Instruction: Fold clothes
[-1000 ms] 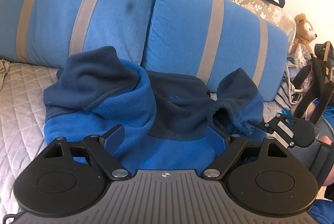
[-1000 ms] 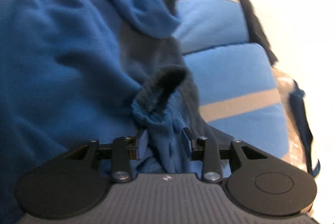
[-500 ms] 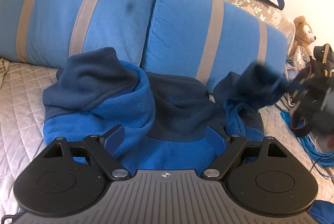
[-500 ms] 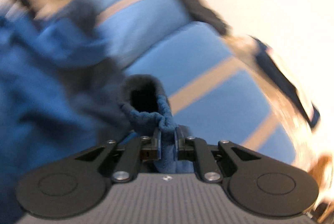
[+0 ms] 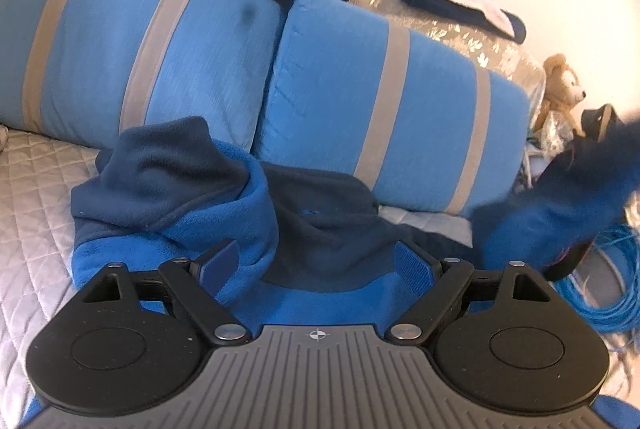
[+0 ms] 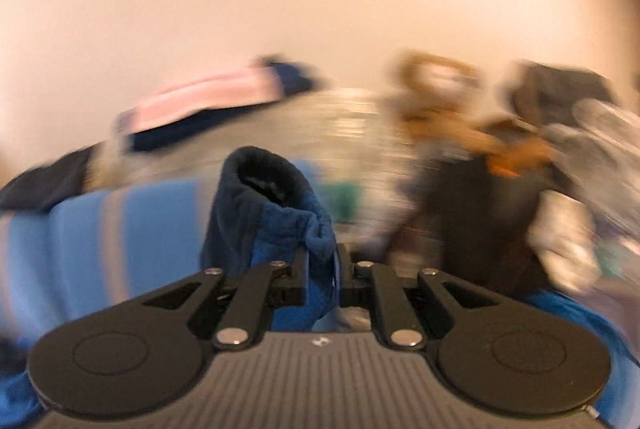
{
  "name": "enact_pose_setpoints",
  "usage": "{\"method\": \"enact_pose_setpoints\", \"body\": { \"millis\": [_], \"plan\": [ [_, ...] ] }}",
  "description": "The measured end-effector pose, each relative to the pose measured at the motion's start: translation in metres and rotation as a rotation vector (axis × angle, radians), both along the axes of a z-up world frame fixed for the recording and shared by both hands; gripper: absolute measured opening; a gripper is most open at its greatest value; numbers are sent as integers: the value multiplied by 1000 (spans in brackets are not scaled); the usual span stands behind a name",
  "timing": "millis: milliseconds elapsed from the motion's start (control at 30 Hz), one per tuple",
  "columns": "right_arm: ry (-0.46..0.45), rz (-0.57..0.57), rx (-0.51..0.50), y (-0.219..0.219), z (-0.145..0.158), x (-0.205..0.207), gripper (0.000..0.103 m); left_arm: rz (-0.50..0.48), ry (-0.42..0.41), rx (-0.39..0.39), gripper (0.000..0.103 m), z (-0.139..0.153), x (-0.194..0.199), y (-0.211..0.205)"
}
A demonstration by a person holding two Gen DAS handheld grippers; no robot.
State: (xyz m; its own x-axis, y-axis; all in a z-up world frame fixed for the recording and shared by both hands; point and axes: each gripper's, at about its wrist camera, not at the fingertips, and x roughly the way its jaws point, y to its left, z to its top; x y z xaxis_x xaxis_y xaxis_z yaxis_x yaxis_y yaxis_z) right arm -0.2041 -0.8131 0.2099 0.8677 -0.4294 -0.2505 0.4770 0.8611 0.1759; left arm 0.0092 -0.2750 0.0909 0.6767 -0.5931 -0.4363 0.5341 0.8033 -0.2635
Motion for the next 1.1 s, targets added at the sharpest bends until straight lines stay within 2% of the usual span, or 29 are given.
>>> {"method": "enact_pose_setpoints", "body": {
  "millis": [67,200,300,400,600,733,767,800,833,900,967,1033,1100],
  "plan": [
    [31,-117,45,-33,-21,-34,11,2,4,-10,86,1,1,0],
    [119,-320,193,-94,-82,-94,11,-1,8,-22,86,2,1,1],
    [158,-375,242,-107,-114,-113,11,-1,5,-16,86,1,0,0],
    [151,-394,266,-106,-126,-115,11,1,1,-4,86,0,-1,0],
    [181,-398,243,-108,-124,-114,12,9,3,11,86,0,-1,-2],
    [265,-417,245,-105,-131,-111,16,11,7,20,86,-1,-1,-2],
    [286,-423,251,-104,-132,-110,27,10,7,20,86,-1,-1,-2],
    [300,-437,255,-102,-132,-110,45,8,6,21,86,-1,-1,-2],
    [310,-458,256,-98,-131,-110,52,7,3,22,86,-1,-2,-2],
    [318,-492,258,-91,-126,-110,84,2,-4,24,86,-1,-2,-2],
    [297,-502,246,-78,-115,-108,92,8,-8,21,86,-1,-2,-1],
    [279,-492,222,-62,-102,-103,94,20,-5,21,86,0,-1,0],
    [255,-443,198,-42,-89,-94,103,33,0,27,86,4,1,2]
  ]
}}
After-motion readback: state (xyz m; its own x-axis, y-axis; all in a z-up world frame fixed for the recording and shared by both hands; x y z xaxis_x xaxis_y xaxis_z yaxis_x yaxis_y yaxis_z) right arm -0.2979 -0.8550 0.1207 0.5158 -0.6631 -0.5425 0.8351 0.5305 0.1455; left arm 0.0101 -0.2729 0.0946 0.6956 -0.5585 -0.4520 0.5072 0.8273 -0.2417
